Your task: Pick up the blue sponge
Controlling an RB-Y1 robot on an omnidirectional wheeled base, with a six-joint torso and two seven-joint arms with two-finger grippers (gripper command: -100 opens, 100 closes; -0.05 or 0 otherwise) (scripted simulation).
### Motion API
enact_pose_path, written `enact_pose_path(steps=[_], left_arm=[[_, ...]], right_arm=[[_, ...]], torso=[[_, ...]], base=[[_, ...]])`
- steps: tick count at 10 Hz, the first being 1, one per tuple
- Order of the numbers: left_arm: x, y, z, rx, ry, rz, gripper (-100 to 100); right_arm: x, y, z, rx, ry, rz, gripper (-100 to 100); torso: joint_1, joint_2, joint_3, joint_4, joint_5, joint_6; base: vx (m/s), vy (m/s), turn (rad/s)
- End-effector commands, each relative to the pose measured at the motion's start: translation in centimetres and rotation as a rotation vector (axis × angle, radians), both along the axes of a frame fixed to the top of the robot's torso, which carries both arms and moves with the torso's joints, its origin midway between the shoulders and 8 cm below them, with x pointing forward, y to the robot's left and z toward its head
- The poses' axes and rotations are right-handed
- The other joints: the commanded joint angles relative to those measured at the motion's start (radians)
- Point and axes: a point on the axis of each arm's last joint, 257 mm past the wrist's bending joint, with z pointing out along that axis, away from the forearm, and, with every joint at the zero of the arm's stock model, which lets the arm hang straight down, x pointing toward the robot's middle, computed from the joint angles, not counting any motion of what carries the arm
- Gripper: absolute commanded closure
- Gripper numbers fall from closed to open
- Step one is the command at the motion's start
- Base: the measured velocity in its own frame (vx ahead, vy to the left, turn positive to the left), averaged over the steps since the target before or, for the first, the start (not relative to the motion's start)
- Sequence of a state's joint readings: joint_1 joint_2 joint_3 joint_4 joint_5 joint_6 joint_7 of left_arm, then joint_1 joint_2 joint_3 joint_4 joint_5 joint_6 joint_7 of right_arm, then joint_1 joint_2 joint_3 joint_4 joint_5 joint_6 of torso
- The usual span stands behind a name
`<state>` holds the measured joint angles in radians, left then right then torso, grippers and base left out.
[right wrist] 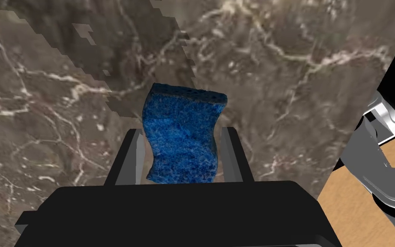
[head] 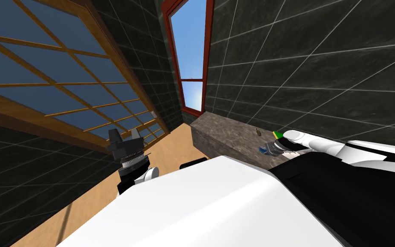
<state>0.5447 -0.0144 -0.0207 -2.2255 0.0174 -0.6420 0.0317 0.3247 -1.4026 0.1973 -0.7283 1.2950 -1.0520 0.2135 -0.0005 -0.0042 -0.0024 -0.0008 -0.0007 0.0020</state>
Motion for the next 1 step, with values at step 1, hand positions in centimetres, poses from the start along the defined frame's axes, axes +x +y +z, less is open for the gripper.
enact_pose_path(steps=[1], left_arm=[[0.00, 0.00, 0.00, 0.000, 0.000, 0.000, 0]], right_arm=[[0.00, 0.00, 0.00, 0.000, 0.000, 0.000, 0]], torso=[[0.000, 0.000, 0.000, 0.000, 0.000, 0.000]], base=[[0.000, 0.000, 0.000]])
